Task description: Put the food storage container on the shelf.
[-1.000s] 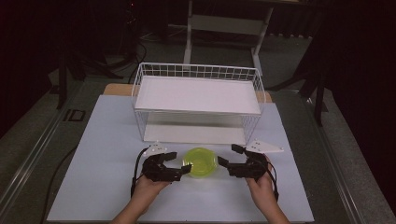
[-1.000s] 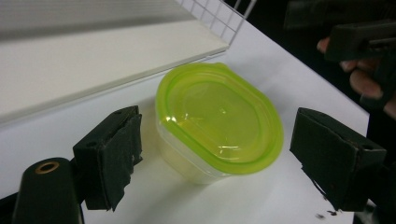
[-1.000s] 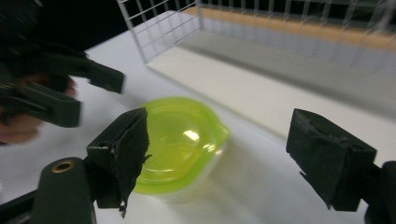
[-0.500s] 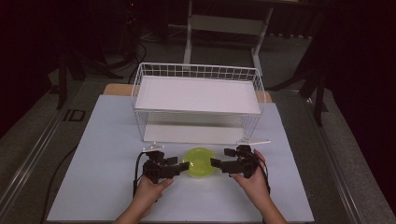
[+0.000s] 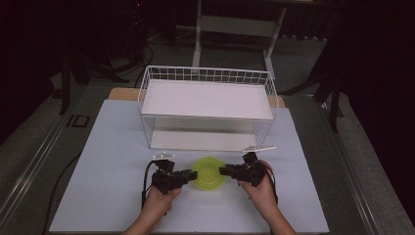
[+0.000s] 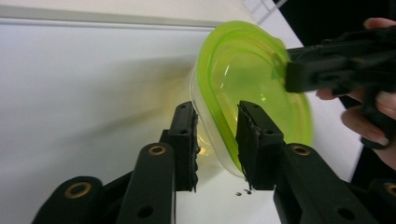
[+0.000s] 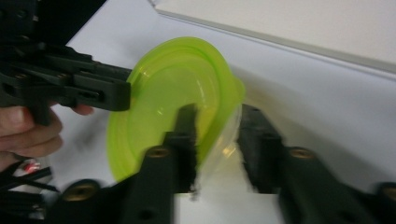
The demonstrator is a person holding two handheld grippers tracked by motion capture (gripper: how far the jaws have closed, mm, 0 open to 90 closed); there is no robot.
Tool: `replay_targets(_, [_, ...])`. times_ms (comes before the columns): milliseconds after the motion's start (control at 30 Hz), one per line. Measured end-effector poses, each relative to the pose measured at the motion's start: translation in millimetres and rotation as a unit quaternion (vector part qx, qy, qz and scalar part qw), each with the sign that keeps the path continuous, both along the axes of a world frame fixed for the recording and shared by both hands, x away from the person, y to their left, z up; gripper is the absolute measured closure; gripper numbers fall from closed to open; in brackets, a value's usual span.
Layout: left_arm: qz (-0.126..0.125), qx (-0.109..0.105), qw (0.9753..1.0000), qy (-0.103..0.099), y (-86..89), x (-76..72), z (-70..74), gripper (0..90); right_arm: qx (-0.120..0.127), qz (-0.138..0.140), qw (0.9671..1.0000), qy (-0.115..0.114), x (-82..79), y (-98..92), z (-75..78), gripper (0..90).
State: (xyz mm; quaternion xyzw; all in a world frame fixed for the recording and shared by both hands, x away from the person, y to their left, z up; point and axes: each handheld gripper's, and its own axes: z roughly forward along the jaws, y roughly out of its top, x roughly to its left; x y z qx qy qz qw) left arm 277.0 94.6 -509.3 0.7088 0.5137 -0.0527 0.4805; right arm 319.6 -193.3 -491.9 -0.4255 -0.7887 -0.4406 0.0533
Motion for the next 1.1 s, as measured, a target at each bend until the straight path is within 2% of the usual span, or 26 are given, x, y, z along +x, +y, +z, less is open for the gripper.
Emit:
replay_targets(67, [-0.008,-0.005,1.0,0.002,-1.4,-2.8,1.8,74.4,0.003,-0.002,1.0,0.002,-2.2,-1.2,0.6,74.4])
replay_targets(200, [-0.006,0.011,0.9998,-0.015,-2.9,-10.0,7.4,80.8,0.007,-0.008,0.9999,-0.001,-10.0,-3.7,0.7,78.9])
replay_targets(267, [-0.008,0.03,0.9991,-0.028,-5.7,-14.5,9.4,81.8,0.002,-0.014,0.9998,-0.012,-15.2,-2.6,0.2,79.9])
replay_targets(367, [-0.002,0.038,0.9984,-0.041,-7.1,-19.8,16.3,82.0,0.006,-0.016,0.9996,-0.021,-20.1,-2.9,1.7,80.1])
replay_targets(433, [0.002,0.034,0.9981,-0.052,-7.2,-22.5,23.3,82.1,0.011,-0.02,0.9991,-0.035,-23.0,-2.8,6.2,80.2])
replay_targets(500, [0.002,0.03,0.9975,-0.063,-6.6,-23.7,32.9,82.1,0.016,-0.024,0.9982,-0.052,-25.6,-3.1,14.0,80.1])
replay_targets(533, [0.002,0.03,0.9975,-0.063,-6.6,-23.7,32.9,82.1,0.016,-0.026,0.9974,-0.065,-27.4,-3.0,20.2,80.1])
replay_targets(600, [0.002,0.025,0.9963,-0.082,-5.5,-25.7,47.1,82.1,0.018,-0.026,0.9963,-0.079,-29.3,-2.6,31.3,80.2])
replay_targets(633, [0.002,0.025,0.9963,-0.082,-5.5,-25.7,47.1,82.1,0.017,-0.027,0.9957,-0.087,-29.9,-2.3,37.0,80.2])
replay_targets(667, [0.003,0.023,0.996,-0.086,-4.9,-25.5,51.6,82.1,0.017,-0.027,0.9957,-0.087,-29.9,-2.3,37.0,80.2])
replay_targets(767, [-0.002,0.011,0.995,-0.099,0.0,-22.8,71.7,82.2,0.023,-0.027,0.995,-0.093,-29.2,-1.7,54.6,80.3])
replay_targets(800, [-0.003,0.008,0.995,-0.1,0.9,-22.2,75.4,82.2,0.03,-0.023,0.9944,-0.098,-28.7,-1.9,64.4,80.4])
replay_targets(867, [-0.007,0.002,0.9944,-0.106,3.2,-20.6,83.9,82.2,0.036,-0.022,0.9938,-0.102,-28.5,-1.9,74.3,80.6])
replay_targets(967, [-0.006,0.006,0.9927,-0.121,3.3,-18.6,97.9,82.2,0.03,-0.023,0.9916,-0.124,-29.1,0.2,91.0,80.6])
replay_targets(1100, [-0.003,0.01,0.9909,-0.134,3.0,-10.8,116.4,82.2,0.027,-0.035,0.9902,-0.132,-24.4,2.2,108.5,80.5])
